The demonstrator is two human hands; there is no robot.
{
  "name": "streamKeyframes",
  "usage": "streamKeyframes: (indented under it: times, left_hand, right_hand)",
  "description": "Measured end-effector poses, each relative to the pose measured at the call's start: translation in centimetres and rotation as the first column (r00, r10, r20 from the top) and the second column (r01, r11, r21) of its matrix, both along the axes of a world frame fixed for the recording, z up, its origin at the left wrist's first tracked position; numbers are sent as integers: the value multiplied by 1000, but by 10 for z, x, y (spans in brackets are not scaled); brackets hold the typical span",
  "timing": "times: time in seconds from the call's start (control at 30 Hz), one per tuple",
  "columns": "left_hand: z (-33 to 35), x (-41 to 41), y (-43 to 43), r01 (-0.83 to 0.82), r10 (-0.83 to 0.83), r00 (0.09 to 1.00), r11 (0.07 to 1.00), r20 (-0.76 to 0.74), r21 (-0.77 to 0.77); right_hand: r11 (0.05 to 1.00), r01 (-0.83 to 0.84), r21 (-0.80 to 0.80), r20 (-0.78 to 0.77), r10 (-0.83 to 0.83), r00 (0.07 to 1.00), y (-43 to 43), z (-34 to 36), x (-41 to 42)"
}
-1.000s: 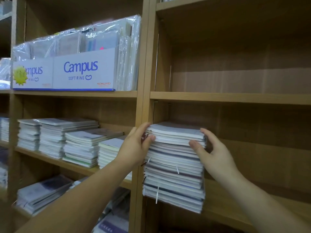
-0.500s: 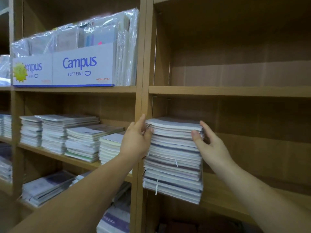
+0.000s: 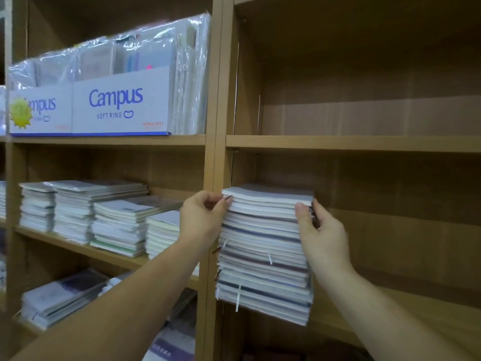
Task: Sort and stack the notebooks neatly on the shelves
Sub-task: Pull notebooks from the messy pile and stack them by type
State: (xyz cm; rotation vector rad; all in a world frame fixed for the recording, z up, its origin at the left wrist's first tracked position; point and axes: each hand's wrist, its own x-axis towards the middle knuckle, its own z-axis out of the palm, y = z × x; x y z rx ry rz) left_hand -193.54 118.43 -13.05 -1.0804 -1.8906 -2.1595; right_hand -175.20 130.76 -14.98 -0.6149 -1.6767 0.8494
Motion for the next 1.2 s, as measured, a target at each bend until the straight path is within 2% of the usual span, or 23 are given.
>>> streamKeyframes:
  times: [0.13, 0.27, 0.4, 0.47, 0.57, 0.63, 0.7, 0.77, 0.8, 0.87, 0.97, 1.03, 1.1, 1.17, 1.2]
  left_hand:
    - [-5, 4, 1, -15, 15, 1000, 1000, 13, 18]
    - [-34, 19, -8, -94, 97, 989, 995, -112, 27]
    - [-104, 57, -16, 19, -14, 958, 1000, -285, 12]
    - [-155, 76, -12, 30, -49, 950, 997, -307, -66]
    - [-235, 92, -4, 138, -178, 971, 961, -158, -238]
    - [-294, 99, -3, 230, -242, 970, 873, 29, -431]
    - [-355, 108, -3, 286, -182, 956, 747, 229, -601]
    - [-398, 109, -2, 269, -60, 948, 679, 314, -683]
    - [-407, 109, 0, 258, -32, 946, 678, 322, -688]
    - [-424, 97, 8, 208, 25, 942, 741, 335, -639]
    - [-446, 73, 17, 73, 135, 921, 861, 366, -503]
    - [-461, 60, 20, 10, 185, 937, 834, 297, -552]
    - [-468, 49, 24, -9, 171, 958, 818, 228, -575]
    - [-469, 43, 28, -4, 119, 977, 838, 176, -545]
    - [-467, 43, 31, 2, 90, 985, 844, 144, -536]
  right_hand:
    - [1000, 9, 5, 21, -9, 1000, 0, 2, 0]
    - [980, -181, -76, 21, 183, 983, -10, -6, 24]
    - [992, -81, 92, 34, 78, 996, -44, -70, 63]
    - [986, -141, 87, 121, 130, 984, -58, -118, 73]
    - [970, -244, -13, 416, 227, 881, -57, -184, 78]
    - [960, -244, -136, 559, 277, 781, -43, -225, 83]
    - [961, -201, -192, 632, 277, 723, -29, -263, 89]
    - [970, -141, -200, 666, 240, 706, -21, -292, 89]
    - [969, -125, -215, 668, 239, 705, -20, -302, 87]
    - [968, -116, -222, 664, 237, 709, -17, -320, 78]
    - [997, -76, -17, 669, 68, 740, -12, -344, 60]
    - [992, -76, 101, 703, -17, 711, -8, -361, 51]
    - [969, -117, 219, 755, -93, 649, 1, -380, 45]
    - [922, -162, 351, 817, -218, 534, 8, -395, 43]
    - [917, -169, 362, 842, -244, 481, 12, -399, 44]
